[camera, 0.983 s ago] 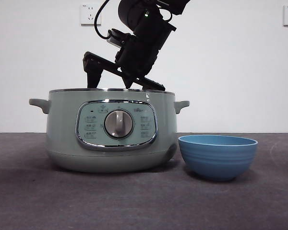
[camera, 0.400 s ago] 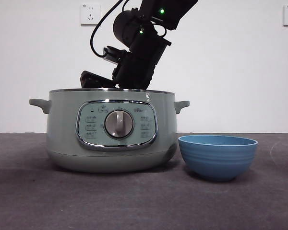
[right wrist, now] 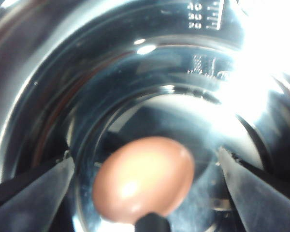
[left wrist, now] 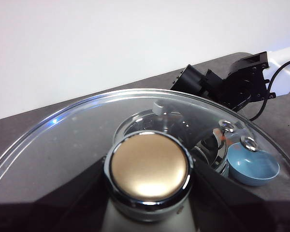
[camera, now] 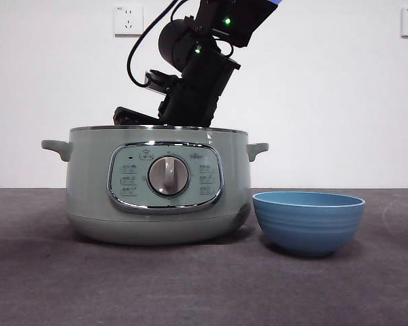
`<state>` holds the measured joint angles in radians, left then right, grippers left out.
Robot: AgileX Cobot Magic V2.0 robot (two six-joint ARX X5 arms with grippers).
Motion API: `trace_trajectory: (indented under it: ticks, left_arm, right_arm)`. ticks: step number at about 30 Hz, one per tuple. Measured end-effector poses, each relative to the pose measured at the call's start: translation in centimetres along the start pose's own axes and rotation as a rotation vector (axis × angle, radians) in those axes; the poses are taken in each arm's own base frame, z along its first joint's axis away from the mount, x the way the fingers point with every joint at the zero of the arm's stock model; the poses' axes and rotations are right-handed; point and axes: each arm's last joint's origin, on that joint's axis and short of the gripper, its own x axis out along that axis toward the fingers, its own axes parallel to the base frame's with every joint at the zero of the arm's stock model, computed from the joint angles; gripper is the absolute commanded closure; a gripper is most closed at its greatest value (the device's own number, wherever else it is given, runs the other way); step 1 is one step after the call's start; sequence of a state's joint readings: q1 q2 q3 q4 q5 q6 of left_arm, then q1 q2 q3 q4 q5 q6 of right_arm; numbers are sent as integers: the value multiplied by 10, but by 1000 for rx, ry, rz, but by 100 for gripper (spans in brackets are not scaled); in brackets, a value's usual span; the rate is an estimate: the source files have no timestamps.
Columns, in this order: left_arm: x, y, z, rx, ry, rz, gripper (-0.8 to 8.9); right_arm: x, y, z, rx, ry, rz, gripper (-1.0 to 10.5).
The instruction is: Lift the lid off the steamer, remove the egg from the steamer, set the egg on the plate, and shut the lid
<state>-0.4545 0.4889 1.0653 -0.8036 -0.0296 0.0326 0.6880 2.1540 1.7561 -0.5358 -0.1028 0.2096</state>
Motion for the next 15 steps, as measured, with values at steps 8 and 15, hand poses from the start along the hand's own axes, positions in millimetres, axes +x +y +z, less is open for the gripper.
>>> trace_trajectory:
  ticks: [8,15]
  left_arm:
    - [0,0,-2,1,18,-1,822]
    - [0,0,-2,1,18,0,822]
  right_arm:
    - [4,-1,-1,0,4,1,718]
    - [4,0,-1,0,3,2,892]
